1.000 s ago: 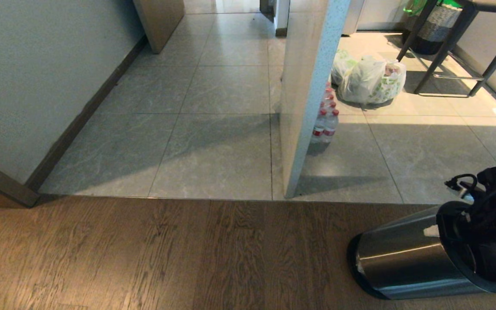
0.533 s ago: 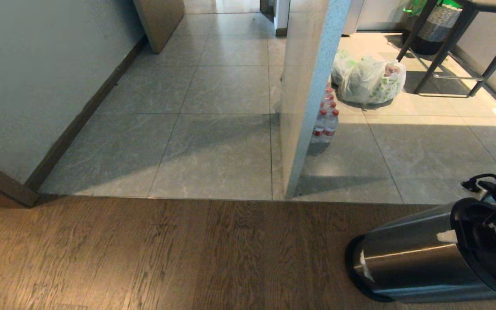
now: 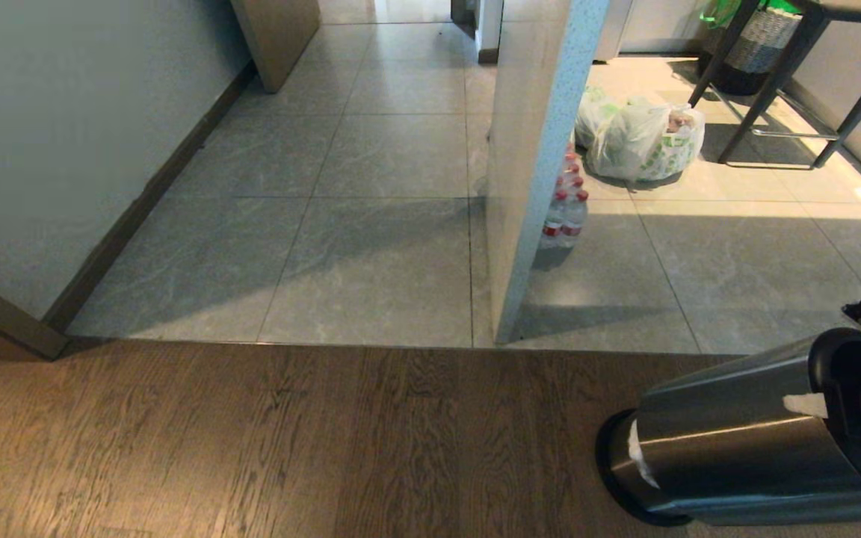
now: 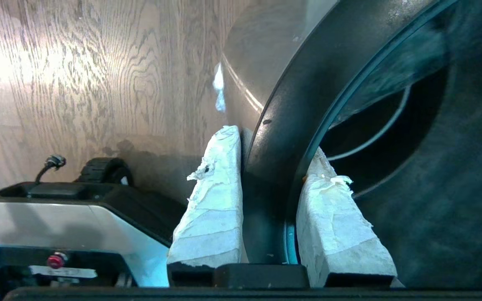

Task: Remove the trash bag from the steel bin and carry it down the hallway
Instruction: Place the outer trash can on the ground

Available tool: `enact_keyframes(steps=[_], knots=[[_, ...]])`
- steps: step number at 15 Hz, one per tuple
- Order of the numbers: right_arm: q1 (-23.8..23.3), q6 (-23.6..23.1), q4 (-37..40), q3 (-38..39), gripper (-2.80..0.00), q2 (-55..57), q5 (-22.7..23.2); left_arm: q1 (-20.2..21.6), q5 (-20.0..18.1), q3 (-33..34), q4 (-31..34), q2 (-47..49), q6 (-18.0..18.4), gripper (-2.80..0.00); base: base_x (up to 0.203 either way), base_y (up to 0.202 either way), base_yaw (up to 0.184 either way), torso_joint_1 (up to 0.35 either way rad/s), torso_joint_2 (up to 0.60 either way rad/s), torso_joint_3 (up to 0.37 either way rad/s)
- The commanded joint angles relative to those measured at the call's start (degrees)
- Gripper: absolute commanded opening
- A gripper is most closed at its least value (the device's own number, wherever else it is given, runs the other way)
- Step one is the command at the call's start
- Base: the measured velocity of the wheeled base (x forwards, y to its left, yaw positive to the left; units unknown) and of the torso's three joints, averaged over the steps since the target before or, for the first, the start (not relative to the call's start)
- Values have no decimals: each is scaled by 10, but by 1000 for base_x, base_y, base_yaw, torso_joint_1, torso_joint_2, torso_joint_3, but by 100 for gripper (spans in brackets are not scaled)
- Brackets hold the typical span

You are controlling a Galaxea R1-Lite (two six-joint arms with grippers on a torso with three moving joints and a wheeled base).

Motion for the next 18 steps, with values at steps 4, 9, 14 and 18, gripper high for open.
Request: enact_keyframes(steps=[4, 9, 14, 18], knots=[[0, -6, 16, 4, -280, -87, 2, 0, 0, 1, 0, 0, 0, -280, 0, 0, 0, 0, 0, 0], [-2, -2, 73, -42, -280, -139, 2, 0, 0, 2, 0, 0, 0, -280, 0, 0, 0, 0, 0, 0], [-2, -1, 140, -95, -280, -185, -3, 0, 0, 2, 0, 0, 0, -280, 0, 0, 0, 0, 0, 0], [-5, -2, 164, -96, -280, -215, -18, 0, 0, 2, 0, 0, 0, -280, 0, 0, 0, 0, 0, 0]])
